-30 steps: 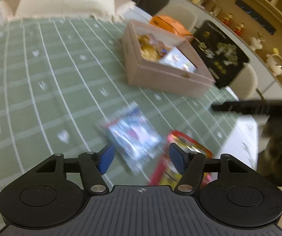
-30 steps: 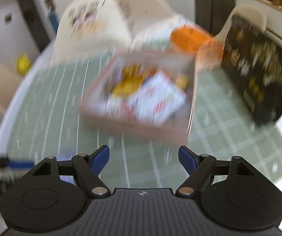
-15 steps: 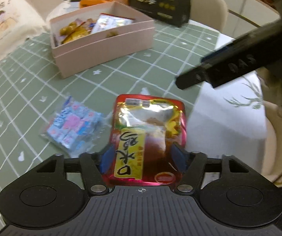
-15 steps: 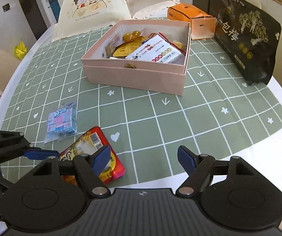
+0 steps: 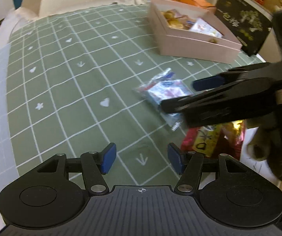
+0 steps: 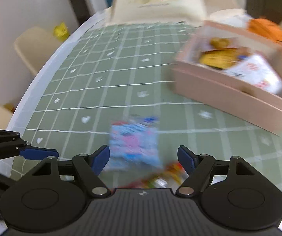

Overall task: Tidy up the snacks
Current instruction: 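Grasp the red snack bag with the left tool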

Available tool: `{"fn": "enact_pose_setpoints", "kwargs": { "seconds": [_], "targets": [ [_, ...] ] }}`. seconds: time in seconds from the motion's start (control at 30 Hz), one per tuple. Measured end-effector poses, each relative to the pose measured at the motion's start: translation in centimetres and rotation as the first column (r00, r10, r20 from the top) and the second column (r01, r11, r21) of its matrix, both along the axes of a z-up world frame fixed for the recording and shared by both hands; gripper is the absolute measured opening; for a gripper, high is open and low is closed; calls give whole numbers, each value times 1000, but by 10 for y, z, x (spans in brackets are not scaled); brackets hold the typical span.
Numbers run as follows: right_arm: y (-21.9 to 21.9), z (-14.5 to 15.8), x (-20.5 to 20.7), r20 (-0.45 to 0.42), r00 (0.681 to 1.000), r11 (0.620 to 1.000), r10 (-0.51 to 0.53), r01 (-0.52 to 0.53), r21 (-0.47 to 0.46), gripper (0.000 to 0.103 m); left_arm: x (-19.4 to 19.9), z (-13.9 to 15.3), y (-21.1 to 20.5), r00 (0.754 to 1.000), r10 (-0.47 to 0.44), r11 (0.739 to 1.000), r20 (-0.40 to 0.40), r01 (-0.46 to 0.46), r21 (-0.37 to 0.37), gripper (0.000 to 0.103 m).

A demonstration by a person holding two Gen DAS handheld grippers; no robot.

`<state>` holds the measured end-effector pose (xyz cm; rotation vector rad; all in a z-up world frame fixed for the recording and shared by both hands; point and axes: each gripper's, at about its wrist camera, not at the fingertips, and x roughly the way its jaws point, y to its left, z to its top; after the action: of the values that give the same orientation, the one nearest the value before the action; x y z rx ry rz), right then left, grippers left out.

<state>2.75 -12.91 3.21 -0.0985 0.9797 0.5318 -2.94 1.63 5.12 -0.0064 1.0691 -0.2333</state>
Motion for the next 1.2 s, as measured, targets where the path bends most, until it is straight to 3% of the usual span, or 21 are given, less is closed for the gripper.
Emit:
{"fn": "enact_pose_setpoints", "kwargs": {
  "seconds": [0.1, 0.13, 0.2, 0.47, 0.63, 0.7, 0.83, 0.87, 0.9, 0.97, 1.07, 1.2],
  "targets": [
    [32, -14, 5, 21, 998, 995, 65, -63, -77, 75, -1, -3, -2, 1000, -5, 1000, -13, 5, -1, 63],
    [38, -17, 4, 44, 996, 990, 76, -71, -118, 64, -1, -4, -2, 1000, -8, 1000, -17, 8, -3, 63],
    [39, -16, 1, 84, 992, 985, 98, -84, -151, 61, -1, -5, -4, 1000, -13, 1000, -20, 13, -11, 63],
    [-46, -11, 21, 73, 990, 977, -123, 134, -165, 62, 7, -12, -16, 998, -61, 998, -26, 60, -32, 63],
    [-95, 8, -16, 70, 980, 973, -188, 196, -126, 64, 19, -15, -18, 997, -76, 990, -26, 72, -123, 63],
    [-107, 16, -38, 45, 981, 978, -190, 193, -82, 61, 25, -17, -20, 995, -95, 980, -21, 90, -177, 62],
    [-113, 16, -67, -139, 982, 983, -132, 148, 113, 33, 39, -25, -30, 990, -143, 958, -21, 133, -253, 58],
    [-111, 11, -68, -177, 976, 978, -124, 150, 142, 31, 42, -26, -33, 988, -153, 955, -14, 144, -261, 58],
    [-109, 6, -69, -196, 973, 976, -125, 156, 150, 29, 44, -26, -35, 987, -161, 951, -14, 151, -268, 57],
    [-102, -6, -67, -200, 966, 980, -165, 184, 81, 25, 48, -27, -37, 984, -174, 944, -20, 161, -289, 56],
    [-101, -8, -67, -164, 968, 979, -190, 199, 43, 19, 51, -28, -38, 980, -195, 932, -36, 174, -318, 56],
    [-99, -7, -65, -140, 972, 980, -190, 195, 27, 18, 51, -35, -37, 968, -230, 880, -99, 163, -446, 50]
  ]
}}
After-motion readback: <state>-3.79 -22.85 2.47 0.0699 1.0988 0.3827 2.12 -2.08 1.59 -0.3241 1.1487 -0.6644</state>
